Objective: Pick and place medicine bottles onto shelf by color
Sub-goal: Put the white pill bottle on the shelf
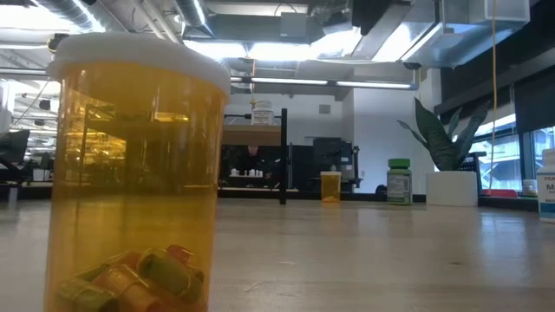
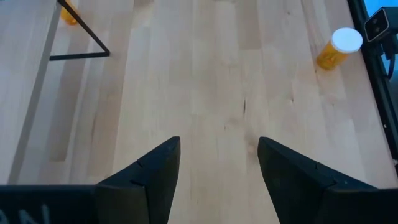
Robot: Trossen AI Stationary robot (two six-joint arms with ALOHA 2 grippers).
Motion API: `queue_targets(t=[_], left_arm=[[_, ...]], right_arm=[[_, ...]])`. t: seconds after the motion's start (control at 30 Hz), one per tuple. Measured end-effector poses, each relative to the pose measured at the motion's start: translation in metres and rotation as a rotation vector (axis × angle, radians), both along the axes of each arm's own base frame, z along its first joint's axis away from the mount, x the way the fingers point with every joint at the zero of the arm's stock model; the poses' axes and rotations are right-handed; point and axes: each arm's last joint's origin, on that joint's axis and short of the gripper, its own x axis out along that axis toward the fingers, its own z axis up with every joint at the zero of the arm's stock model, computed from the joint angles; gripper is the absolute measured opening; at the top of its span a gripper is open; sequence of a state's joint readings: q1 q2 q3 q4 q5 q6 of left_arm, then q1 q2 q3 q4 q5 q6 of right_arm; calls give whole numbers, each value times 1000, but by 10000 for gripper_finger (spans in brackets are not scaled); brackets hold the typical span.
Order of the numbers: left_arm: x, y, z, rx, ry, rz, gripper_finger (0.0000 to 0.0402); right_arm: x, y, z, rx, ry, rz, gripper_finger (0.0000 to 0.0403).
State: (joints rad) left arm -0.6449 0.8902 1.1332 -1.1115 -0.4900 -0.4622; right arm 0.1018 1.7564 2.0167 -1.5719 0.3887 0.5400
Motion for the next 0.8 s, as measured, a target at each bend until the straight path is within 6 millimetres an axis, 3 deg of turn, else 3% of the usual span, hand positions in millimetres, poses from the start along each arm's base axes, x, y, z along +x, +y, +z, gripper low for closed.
queue_targets(t=[0.17, 0.27, 0.53, 0.8], left_arm=[[0, 0, 0, 1, 0, 0, 209], [0, 0, 0, 2, 1, -1, 209], [0, 0, 0, 2, 1, 0, 209], [2, 1, 2, 27, -48, 45, 209]], right_arm=[[-21, -15, 17, 37, -105, -146, 239], [-38, -17, 15, 62, -120, -231, 239], [-78, -9, -23, 185, -35, -417, 239], [-92, 0, -66, 275, 109, -565, 239]])
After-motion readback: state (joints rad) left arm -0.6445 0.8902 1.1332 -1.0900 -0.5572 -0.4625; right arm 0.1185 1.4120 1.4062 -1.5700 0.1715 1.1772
